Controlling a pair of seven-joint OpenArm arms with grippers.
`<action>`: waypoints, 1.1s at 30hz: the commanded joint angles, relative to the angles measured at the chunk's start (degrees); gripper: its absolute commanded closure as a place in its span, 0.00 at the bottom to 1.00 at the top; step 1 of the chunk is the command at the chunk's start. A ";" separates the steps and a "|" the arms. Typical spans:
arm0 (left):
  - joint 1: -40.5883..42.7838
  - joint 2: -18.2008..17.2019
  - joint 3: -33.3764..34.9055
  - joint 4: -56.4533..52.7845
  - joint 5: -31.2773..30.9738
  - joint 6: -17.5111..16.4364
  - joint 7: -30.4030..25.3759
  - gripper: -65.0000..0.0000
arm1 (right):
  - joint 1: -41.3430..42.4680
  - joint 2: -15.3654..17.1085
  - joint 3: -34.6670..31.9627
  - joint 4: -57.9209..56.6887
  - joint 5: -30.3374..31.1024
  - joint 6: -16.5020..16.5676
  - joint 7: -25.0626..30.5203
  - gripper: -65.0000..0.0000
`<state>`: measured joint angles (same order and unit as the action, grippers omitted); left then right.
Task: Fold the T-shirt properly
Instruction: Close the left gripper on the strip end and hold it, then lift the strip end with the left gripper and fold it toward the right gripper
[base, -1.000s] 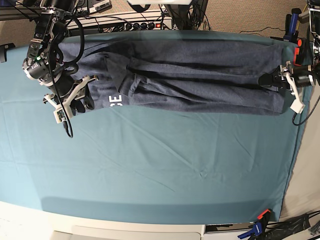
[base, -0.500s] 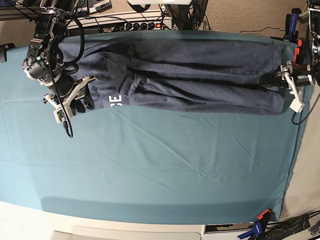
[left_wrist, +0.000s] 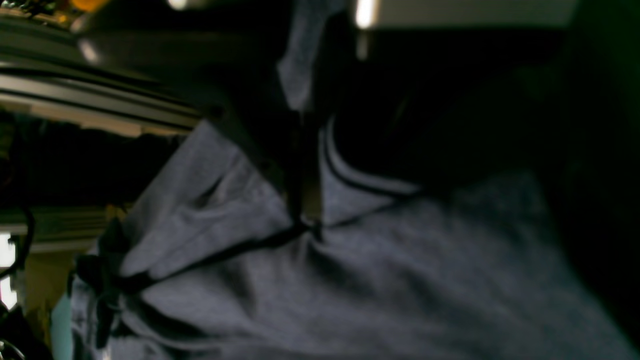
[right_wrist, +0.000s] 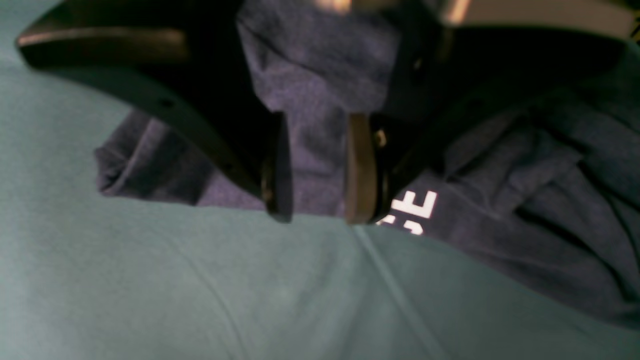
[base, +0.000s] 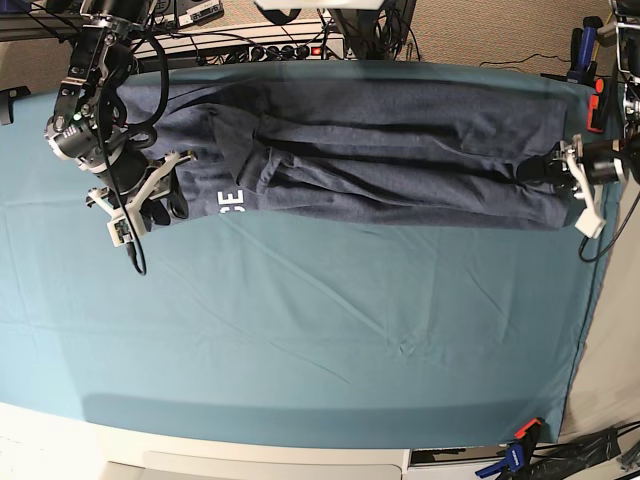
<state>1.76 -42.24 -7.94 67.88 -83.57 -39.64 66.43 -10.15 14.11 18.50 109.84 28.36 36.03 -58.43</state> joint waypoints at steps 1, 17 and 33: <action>-0.59 -1.40 -0.48 2.16 -1.43 -0.36 0.13 1.00 | 0.61 0.66 0.20 1.05 0.07 0.04 1.49 0.71; 8.94 5.44 -0.46 42.25 18.27 3.58 -10.62 1.00 | 0.61 0.68 0.37 1.05 -24.63 -16.59 5.92 0.71; 9.84 19.06 0.00 47.04 22.34 3.87 -12.96 1.00 | 0.28 1.97 19.47 1.05 -24.63 -19.80 7.17 0.71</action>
<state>12.05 -22.70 -7.84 113.99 -59.79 -35.59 55.18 -10.22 14.94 37.69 109.84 3.38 16.51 -52.69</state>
